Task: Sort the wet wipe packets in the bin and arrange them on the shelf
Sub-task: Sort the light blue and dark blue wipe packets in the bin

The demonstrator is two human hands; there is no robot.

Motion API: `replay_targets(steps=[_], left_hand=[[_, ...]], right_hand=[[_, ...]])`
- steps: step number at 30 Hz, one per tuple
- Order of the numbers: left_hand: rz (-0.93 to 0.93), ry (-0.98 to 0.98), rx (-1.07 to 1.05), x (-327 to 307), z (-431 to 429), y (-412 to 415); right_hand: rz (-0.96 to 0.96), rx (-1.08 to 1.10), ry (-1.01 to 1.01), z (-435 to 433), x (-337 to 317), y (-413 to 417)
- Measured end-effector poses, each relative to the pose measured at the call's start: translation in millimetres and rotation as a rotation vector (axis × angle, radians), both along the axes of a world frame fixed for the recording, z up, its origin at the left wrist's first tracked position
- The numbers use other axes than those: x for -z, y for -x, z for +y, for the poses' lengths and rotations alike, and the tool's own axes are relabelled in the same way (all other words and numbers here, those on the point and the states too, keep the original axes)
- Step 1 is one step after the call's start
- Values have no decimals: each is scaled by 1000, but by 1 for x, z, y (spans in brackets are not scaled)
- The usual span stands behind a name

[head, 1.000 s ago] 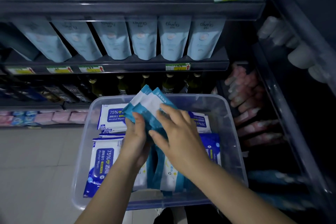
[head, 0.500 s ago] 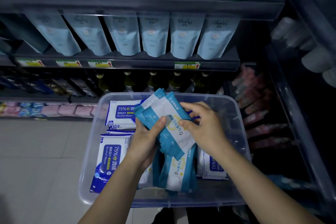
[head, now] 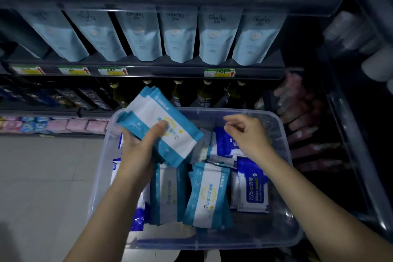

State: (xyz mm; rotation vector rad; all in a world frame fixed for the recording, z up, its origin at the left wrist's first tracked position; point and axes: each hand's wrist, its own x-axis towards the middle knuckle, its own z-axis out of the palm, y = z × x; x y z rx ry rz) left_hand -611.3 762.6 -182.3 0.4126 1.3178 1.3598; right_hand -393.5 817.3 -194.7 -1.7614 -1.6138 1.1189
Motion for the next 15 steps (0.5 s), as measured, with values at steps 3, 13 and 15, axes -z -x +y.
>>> replay_targets(steps=[3, 13, 15], left_hand=[[52, -1, -29, -5, 0, 11], [106, 27, -97, -6, -3, 28], [116, 29, -95, -4, -4, 31]], right_hand=[[-122, -161, 92, 2, 18, -3], [-515, -713, 113, 30, 65, 28], [-602, -891, 59, 34, 69, 33]])
